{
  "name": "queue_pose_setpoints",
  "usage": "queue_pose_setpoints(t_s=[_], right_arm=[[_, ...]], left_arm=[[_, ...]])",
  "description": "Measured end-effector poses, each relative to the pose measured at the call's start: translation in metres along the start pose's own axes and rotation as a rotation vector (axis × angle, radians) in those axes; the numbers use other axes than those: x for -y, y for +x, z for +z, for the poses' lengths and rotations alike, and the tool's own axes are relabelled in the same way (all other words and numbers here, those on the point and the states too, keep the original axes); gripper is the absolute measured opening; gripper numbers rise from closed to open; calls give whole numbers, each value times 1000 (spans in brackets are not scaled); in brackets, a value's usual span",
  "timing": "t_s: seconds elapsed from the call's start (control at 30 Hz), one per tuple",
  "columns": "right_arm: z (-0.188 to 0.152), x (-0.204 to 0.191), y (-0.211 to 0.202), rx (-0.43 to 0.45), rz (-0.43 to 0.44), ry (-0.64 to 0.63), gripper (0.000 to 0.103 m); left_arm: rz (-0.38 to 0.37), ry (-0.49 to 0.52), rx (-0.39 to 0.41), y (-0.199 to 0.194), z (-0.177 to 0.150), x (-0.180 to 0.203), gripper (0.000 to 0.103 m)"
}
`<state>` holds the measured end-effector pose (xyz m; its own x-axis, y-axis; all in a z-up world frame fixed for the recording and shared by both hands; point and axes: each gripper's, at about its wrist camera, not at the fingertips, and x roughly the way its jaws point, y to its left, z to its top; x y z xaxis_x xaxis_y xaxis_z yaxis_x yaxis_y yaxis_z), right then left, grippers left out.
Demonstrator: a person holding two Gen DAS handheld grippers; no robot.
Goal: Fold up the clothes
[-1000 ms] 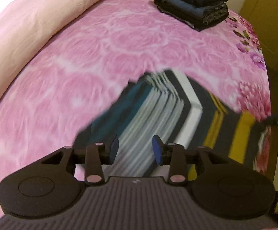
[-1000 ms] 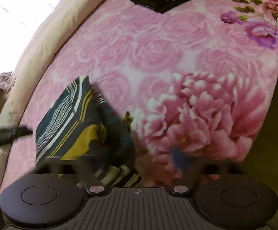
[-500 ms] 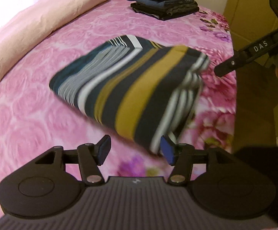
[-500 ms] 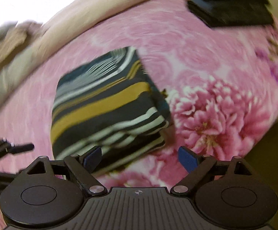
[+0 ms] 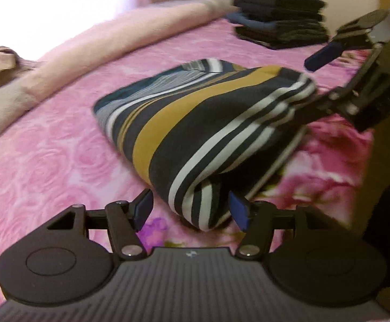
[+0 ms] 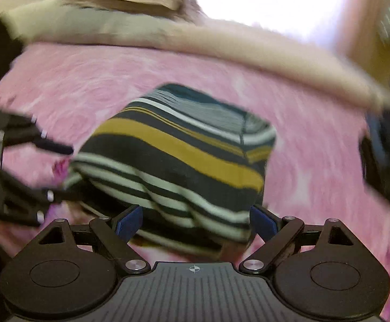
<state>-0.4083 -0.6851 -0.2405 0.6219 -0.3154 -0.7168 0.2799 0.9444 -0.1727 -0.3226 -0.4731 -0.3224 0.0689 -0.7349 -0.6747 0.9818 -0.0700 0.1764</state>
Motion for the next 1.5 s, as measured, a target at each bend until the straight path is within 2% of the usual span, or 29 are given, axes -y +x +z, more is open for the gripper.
queue_pose_setpoints(t_s=[0.07,0.27,0.33,0.47,0.6,0.7,0.8,0.87,0.93,1.0,1.07,1.17,1.23,1.3,1.37,1.4,1.5], right_arm=[[-18,-2,4,86,-3,-110,90],[-60,-18,24,294,-51,-297,90],[-72,-27,32,360,-92,-391,90],[-91,-43,48,422,-175,-547,90],[-107,-48,58,460,-250,-610,89],[-112,-46,60,443,-305,-616,89],[-112,-47,53,420,-321,-625,89],[-113,-47,47,435,-343,-660,89],[-113,-46,42,422,-345,-678,89],[-112,-42,37,421,-340,-672,89],[-110,-41,37,413,-334,-685,89],[-107,-49,46,393,-327,-751,89],[-103,-55,60,369,-334,-823,89],[-109,-60,64,361,-348,-871,89],[-104,-59,73,349,-354,-905,89],[-102,-59,78,342,-356,-922,89],[-98,-51,83,328,-364,-945,89]], left_arm=[[67,-7,42,2,-10,10,57],[198,-36,156,4,-28,21,57],[239,30,184,3,-30,29,55],[341,203,221,1,-37,55,50],[412,275,223,1,-36,74,38],[432,288,182,2,-32,81,33],[437,305,154,1,-24,83,26],[393,213,148,-6,-19,71,21],[336,61,142,-13,-19,52,18],[311,-5,137,-17,-22,45,17],[342,58,133,-16,-25,56,17],[438,257,126,-8,-28,81,23],[491,389,116,2,-30,96,36],[520,495,98,15,-30,105,38],[521,519,90,23,-28,104,37],[500,470,97,21,-24,98,27],[419,274,129,7,-13,72,21]])
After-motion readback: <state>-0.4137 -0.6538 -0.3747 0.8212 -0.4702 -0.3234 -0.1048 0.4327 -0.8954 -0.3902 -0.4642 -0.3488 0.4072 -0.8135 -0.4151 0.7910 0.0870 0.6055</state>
